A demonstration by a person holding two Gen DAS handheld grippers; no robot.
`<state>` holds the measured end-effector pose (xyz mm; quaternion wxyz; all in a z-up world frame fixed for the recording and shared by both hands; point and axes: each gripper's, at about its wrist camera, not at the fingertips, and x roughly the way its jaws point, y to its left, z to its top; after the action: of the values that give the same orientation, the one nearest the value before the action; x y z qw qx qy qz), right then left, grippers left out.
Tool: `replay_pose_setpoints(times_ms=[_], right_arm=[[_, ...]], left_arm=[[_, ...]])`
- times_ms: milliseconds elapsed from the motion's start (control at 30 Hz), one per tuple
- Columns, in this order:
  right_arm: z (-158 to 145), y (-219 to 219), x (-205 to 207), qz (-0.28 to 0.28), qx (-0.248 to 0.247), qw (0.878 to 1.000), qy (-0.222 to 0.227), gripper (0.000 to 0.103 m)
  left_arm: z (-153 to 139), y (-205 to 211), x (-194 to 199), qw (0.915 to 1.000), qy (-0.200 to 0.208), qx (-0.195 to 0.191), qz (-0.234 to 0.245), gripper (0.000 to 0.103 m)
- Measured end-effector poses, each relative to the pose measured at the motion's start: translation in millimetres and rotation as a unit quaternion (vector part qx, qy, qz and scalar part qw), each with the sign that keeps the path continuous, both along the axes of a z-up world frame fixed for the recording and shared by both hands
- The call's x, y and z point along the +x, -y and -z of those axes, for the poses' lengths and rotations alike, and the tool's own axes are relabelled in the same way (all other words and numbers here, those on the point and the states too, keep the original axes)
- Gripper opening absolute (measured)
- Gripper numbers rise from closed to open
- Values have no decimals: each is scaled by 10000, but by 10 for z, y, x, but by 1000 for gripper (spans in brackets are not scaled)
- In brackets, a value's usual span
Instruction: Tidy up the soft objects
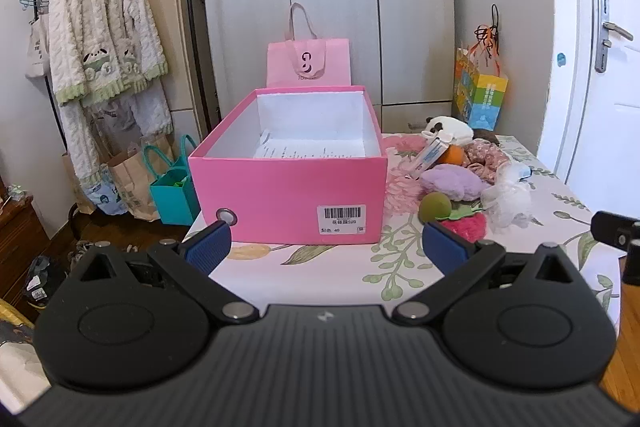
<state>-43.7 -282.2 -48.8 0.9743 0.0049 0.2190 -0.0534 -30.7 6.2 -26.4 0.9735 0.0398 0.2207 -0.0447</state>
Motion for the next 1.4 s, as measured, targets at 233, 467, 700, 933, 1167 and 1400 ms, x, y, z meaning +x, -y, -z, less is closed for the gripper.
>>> replay_pose_setpoints(times_ms=[233,467,700,933,1167,1400], right_arm=[[-102,49,-29,-106,-110,9992,364,103],[-165,254,74,-700,-53,9910,1138,103],[45,536,550,-1066,530,9903,716,102],[339,598,1020,-1359,664,9879,354,92],[603,664,1464,-1466,733,9865,21,88],[844,825,1837,-1479,1166,9816,-300,81]], left_arm=[[-104,4,28,9994,194,-281,30,103],[-49,227,266,9992,393,21,5,103],[378,382,672,9959,-131,-583,675,103],[683,737,889,9912,16,-293,1294,102],[908,1019,1088,9879,-175,-79,1537,100],[992,1180,1173,9837,-263,353,1746,76]])
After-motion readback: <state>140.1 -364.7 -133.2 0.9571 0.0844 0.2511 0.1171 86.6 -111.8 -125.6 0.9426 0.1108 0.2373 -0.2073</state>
